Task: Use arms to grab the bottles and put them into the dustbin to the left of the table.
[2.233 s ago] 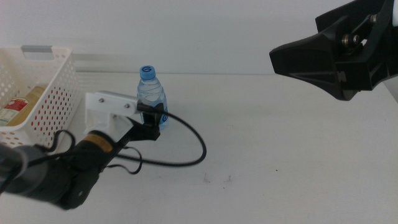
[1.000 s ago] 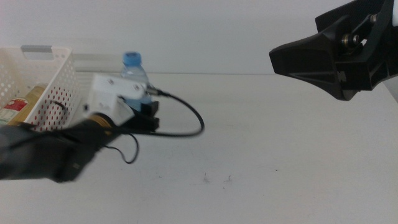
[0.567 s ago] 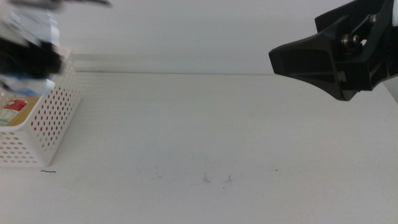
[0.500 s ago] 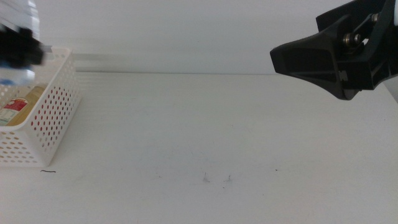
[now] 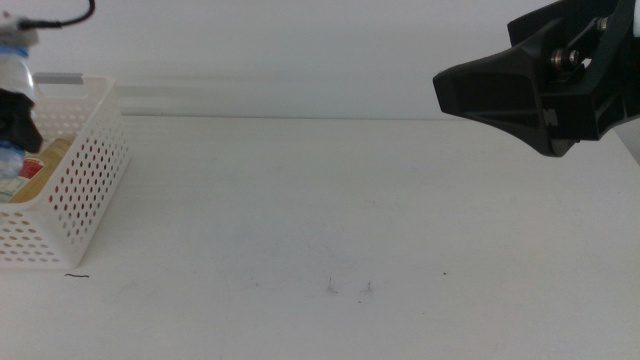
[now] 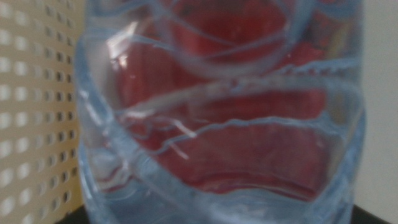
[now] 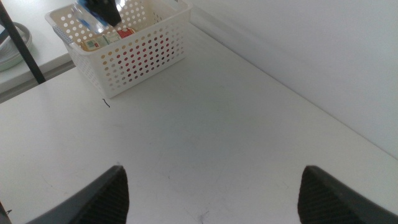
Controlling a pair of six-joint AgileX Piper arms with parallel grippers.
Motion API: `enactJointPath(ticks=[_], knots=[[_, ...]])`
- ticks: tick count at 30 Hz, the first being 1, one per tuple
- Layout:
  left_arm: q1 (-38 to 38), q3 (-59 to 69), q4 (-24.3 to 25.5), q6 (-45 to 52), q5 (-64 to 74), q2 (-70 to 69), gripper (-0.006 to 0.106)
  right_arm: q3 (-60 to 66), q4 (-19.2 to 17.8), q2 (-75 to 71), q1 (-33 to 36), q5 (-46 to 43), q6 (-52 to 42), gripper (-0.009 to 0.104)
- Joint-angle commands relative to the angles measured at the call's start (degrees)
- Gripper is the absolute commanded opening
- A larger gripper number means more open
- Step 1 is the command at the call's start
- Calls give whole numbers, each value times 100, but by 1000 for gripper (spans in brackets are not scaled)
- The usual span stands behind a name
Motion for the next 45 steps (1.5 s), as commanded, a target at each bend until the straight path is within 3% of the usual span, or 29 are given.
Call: enactJointPath(ticks=[1,6,9,11,14,17,27,34,42,45], knots=[[-1,-112,-199,38,-197,142,-2,-28,4,-31,4,-72,-52,91],[-11,-112,-370,53,-474,426,1,-28,4,-31,4,-72,-52,91],[-20,-112,-208,53,-671,464,13,-28,4,-31,4,-72,-52,91],[-20,-112,-127,53,-684,464,30,-28,4,-31,4,-72,-52,91],[-58,-112,86,63,-672,476,65,-28,4,-31,4,-72,-52,91],[-70,-112,6,36,-622,476,94,-28,4,-31,4,-72,-52,91],[-70,-91,-754,12,194,-334,94,-28,4,-31,4,-72,-52,91],[-163,833,-1555,78,-186,-2117,94,-28,4,-31,4,-72,-52,91],[-1284,3092,-1516,-111,-2483,-5115,94,-28,4,-31,4,-72,-52,91],[-1704,3651,-1342,-231,-2727,-5907,94,-28,4,-31,4,-72,-52,91]])
